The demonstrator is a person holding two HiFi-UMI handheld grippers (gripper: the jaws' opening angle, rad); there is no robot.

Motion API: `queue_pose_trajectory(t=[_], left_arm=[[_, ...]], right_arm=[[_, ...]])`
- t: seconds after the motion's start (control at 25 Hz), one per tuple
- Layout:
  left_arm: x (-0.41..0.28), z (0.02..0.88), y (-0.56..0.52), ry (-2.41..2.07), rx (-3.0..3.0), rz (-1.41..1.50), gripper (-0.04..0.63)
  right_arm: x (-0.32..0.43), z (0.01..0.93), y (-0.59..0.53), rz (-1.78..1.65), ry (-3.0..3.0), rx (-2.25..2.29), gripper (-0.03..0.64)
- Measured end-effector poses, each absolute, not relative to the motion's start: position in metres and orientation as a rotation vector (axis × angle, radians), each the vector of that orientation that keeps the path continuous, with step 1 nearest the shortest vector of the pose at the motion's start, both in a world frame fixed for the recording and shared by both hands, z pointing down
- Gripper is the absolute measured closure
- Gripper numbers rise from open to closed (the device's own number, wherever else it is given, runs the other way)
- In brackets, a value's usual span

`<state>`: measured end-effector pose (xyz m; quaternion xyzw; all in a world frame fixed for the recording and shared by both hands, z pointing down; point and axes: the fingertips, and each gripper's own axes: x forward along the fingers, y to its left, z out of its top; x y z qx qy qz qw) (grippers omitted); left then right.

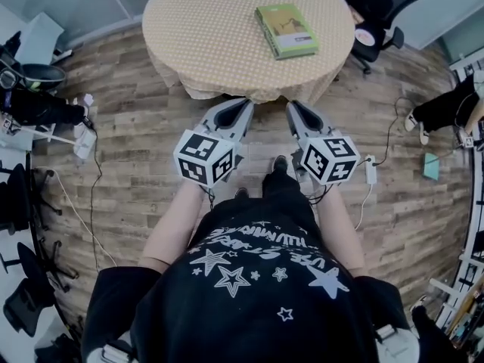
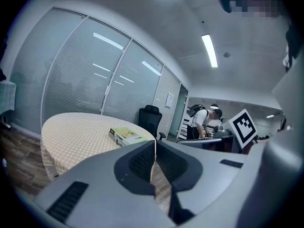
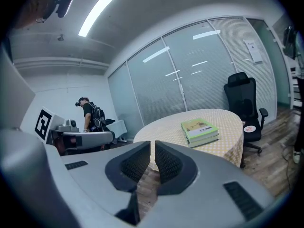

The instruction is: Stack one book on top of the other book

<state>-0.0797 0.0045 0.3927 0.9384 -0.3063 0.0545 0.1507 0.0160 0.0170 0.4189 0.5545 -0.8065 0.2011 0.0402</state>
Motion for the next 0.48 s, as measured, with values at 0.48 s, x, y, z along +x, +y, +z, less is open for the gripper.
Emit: queue_pose_trajectory(t=[0.48], left_arm=[[-0.089,0.391,0.004,-0.902,2.689,0.159,0.578]], right_arm=[[0.027,0.427,0.023,0.66,-2.437,1.716,0.57]])
